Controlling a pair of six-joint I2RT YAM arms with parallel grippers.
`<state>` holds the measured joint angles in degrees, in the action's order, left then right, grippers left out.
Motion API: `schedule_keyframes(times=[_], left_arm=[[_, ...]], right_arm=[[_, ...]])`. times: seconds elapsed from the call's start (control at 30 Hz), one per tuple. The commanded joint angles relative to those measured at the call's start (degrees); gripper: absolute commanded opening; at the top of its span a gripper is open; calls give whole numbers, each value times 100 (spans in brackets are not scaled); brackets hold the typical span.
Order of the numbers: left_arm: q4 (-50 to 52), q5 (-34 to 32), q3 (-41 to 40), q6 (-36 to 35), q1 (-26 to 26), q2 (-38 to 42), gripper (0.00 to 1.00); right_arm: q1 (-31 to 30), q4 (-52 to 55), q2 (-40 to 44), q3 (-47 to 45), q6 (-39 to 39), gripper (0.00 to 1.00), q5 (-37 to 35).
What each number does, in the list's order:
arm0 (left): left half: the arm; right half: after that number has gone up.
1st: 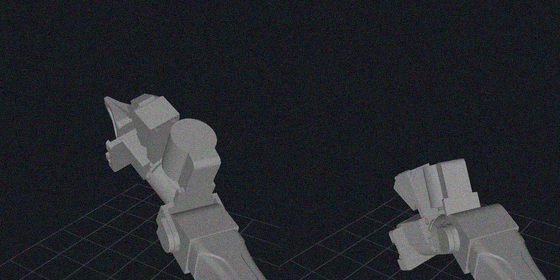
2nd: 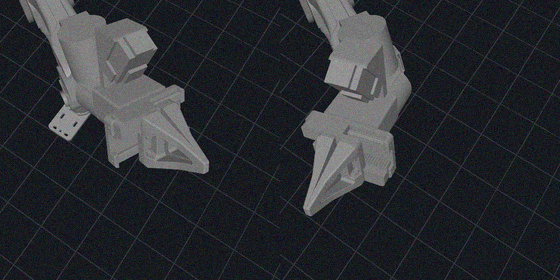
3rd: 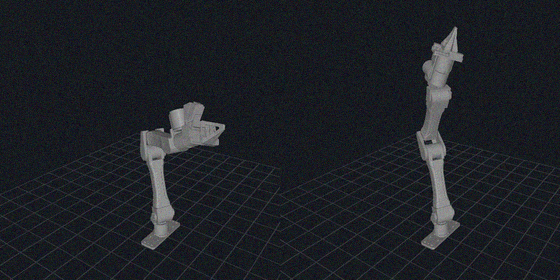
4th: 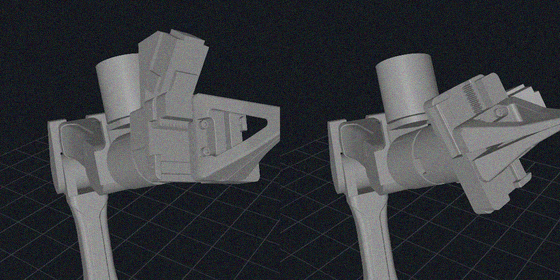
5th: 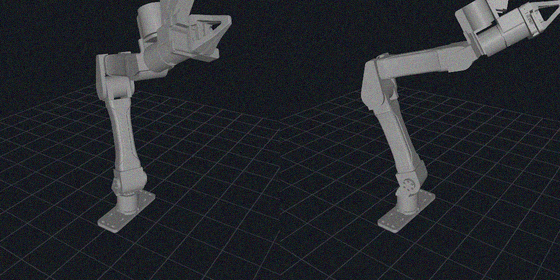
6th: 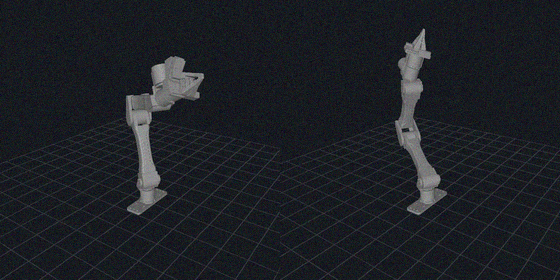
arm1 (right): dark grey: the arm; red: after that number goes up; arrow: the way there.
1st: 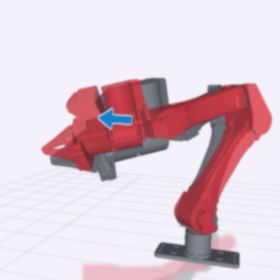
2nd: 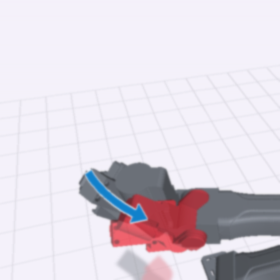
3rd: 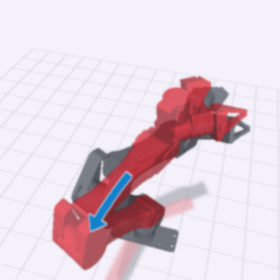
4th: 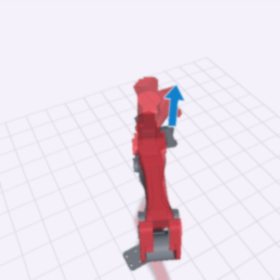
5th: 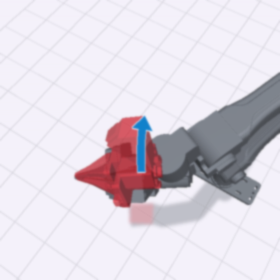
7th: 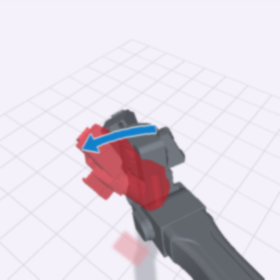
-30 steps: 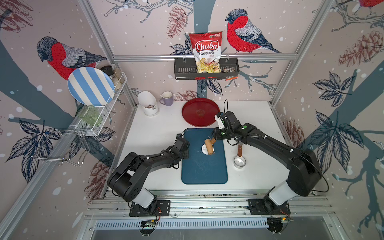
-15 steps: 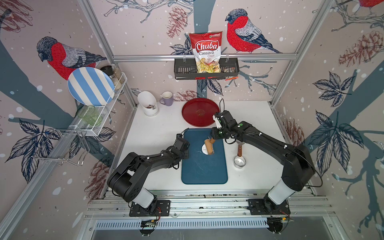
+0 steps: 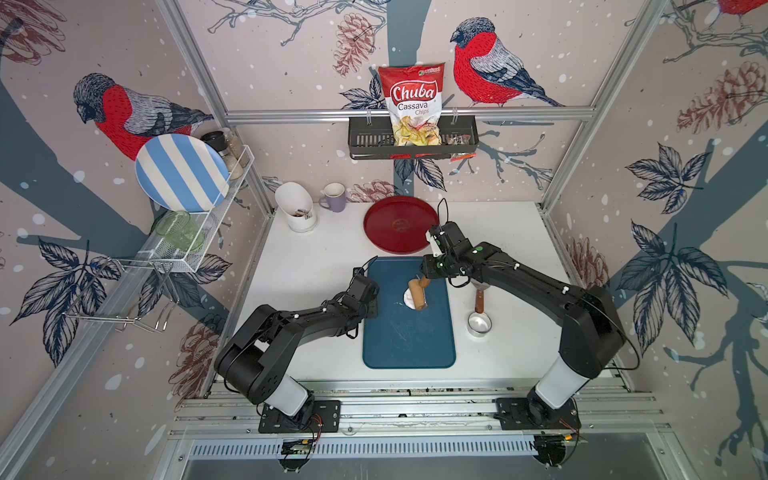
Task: Roll out the dumpling wrappers from the dough
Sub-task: Flatten out the dough on the work surface.
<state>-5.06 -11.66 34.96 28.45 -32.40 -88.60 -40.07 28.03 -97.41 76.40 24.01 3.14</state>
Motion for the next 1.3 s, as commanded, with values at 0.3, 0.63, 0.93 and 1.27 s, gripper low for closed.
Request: schedule_keyframes(times=[0.3, 0.63, 0.93, 1.27], left_arm=[[428, -128, 119, -120, 79, -69, 0], [437, -135, 110, -106, 95, -70, 0], [422, -135, 198, -144, 112, -165, 0], [458, -150, 248, -160, 120, -153, 0]], right_arm=[[-47, 554, -268, -329, 48, 0, -164], [278, 590, 11, -564, -13, 0, -199], [28, 543, -90, -617, -55, 0, -57], [12, 265, -113, -866, 165, 0, 98]])
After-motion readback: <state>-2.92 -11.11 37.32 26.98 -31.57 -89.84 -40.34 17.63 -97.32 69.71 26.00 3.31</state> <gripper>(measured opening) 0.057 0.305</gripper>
